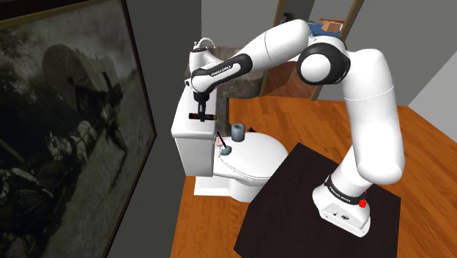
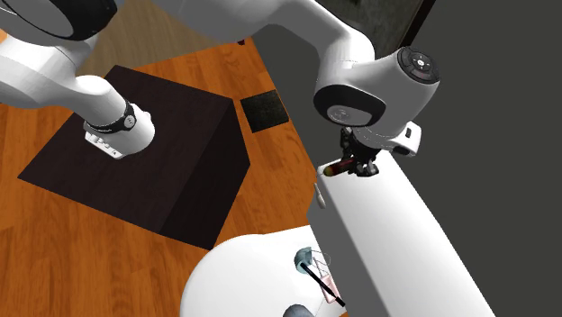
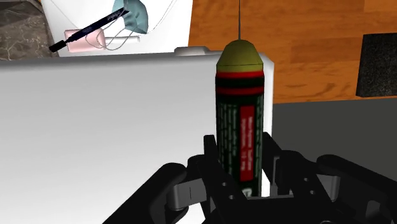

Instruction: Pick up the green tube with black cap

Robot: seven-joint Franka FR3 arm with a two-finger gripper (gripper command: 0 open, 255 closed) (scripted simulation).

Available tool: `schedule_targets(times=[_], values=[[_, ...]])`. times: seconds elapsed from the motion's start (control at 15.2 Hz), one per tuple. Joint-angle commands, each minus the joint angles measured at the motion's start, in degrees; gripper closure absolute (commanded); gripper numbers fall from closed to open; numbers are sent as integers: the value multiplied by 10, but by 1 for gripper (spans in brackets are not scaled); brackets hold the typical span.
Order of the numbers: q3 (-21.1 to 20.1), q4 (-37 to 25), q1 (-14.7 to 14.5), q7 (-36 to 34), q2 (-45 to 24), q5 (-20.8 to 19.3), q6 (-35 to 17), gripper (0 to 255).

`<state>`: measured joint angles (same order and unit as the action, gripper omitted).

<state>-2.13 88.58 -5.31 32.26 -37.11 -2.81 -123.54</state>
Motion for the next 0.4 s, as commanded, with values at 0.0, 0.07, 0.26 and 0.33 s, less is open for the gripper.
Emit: schedule_targets(times=[0.0, 0.07, 0.26, 0.33], values=[[0, -4, 0, 0, 7, 0, 12, 255], [0, -6, 0, 0, 11, 1, 17, 255], [-1, -10, 0, 1, 20, 1, 29, 255], [-1, -10, 0, 1, 20, 1, 29, 255]])
